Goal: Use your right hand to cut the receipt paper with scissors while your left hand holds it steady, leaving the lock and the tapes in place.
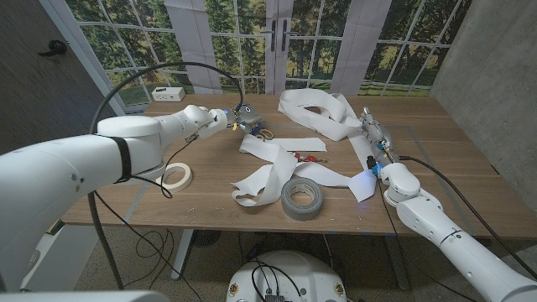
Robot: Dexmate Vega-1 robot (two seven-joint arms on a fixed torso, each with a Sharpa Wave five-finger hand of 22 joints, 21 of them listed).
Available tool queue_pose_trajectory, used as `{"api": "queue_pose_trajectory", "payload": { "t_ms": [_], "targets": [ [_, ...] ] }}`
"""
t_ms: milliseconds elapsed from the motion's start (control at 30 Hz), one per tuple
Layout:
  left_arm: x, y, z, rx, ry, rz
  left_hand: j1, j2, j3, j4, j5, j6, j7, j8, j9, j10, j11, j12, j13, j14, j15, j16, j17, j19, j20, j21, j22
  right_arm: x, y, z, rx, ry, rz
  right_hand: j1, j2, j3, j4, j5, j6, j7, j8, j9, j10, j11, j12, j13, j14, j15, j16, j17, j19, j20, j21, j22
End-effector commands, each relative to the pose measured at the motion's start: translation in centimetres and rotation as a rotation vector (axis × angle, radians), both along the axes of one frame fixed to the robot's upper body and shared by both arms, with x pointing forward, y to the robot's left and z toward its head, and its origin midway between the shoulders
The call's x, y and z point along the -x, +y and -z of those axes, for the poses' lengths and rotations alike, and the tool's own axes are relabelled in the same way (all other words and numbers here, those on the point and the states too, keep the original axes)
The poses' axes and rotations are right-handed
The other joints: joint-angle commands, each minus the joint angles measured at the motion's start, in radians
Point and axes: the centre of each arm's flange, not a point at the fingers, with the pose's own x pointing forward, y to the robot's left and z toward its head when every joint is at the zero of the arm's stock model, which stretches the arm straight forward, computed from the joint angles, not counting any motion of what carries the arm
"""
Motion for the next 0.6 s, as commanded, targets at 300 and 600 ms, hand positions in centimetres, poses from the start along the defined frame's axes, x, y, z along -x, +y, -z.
{"api": "queue_pose_trajectory", "payload": {
  "t_ms": [300, 600],
  "targets": [
    [-0.4, 0.03, 1.5, -0.009, 0.019, -0.036, 0.02, 0.004, -0.032, 0.011, 0.003, 0.192, -0.011, 0.087, 0.207, 0.073, 0.0, 0.09, 0.06, 0.078, -0.171, 0.016, 0.029, -0.045, 0.003, -0.007, -0.017, 0.08, -0.02, 0.33, 0.003, 0.018, 0.0, -0.007, -0.002, 0.006, 0.004, -0.004, 0.001, -0.005, -0.002, 0.003, -0.009, 0.0, -0.004, 0.005, -0.009, 0.002, -0.004, 0.004, -0.003, 0.013, 0.003, 0.002],
    [-0.43, -0.06, 1.86, 0.01, 0.027, -0.037, 0.057, 0.033, -0.044, 0.006, 0.006, 0.233, -0.016, 0.105, 0.216, 0.094, -0.001, 0.152, 0.116, 0.101, -0.173, 0.032, 0.068, -0.056, 0.017, -0.002, -0.021, 0.05, -0.11, 0.49, 0.005, 0.022, -0.003, -0.007, -0.003, 0.007, 0.004, -0.004, 0.001, -0.007, -0.003, 0.003, -0.009, -0.004, -0.004, 0.005, -0.01, 0.003, -0.004, 0.005, -0.004, 0.014, 0.003, 0.002]
  ]
}}
